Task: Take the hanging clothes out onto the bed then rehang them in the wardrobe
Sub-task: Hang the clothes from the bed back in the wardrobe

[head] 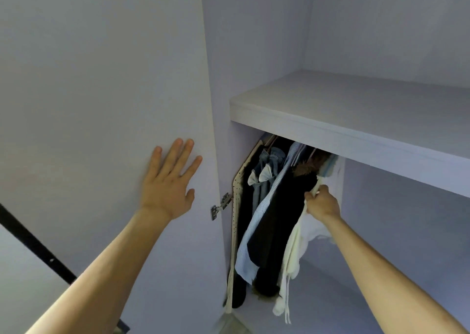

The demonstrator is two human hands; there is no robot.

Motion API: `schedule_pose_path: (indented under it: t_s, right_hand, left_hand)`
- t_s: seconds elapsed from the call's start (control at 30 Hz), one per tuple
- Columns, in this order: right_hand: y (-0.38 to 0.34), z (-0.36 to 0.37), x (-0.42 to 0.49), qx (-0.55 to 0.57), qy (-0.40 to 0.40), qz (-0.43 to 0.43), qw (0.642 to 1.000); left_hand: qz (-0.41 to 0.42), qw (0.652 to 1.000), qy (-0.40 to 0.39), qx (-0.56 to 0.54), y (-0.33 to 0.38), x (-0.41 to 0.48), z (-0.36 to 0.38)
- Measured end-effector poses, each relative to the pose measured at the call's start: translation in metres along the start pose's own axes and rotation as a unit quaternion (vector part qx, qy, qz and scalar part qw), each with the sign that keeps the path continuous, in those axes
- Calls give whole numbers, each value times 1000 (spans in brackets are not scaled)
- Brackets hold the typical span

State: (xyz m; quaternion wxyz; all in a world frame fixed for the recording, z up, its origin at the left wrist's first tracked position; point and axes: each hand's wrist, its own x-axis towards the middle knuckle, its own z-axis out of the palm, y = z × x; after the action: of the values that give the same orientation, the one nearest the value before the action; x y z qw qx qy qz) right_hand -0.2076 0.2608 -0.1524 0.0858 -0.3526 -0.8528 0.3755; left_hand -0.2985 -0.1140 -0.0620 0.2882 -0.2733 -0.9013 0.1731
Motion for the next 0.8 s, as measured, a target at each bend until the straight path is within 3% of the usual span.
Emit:
schedule_pose_path:
  t_s: [0.1, 0.2, 0.3, 0.4, 0.5, 0.6, 0.8]
  right_hand:
    - [6, 3, -37, 12, 17, 0, 1000]
    - [3, 15, -91, 20, 11, -36, 999]
    - [-1, 40, -162, 28, -73, -100, 992]
    - [-8, 83, -242, 8, -213, -178, 961]
    - [-23, 135, -325, -45, -316, -283, 904]
    - [-27, 188, -408, -95, -398, -400, 820]
    - [-12, 256, -557, -142, -527, -517, 659]
  left_hand:
    - [-42, 993, -65, -85, 17, -36, 1]
    - [-100, 961, -178, -188, 29, -100, 2]
    - [-154, 926, -251, -237, 33, -194, 2]
    - [-234, 873, -333, -268, 30, -308, -1]
    - [-335, 808, -396, -280, 25, -422, -15]
    - [-439, 735, -441, -270, 27, -536, -41]
    - [-615, 599, -454, -238, 64, -716, -121]
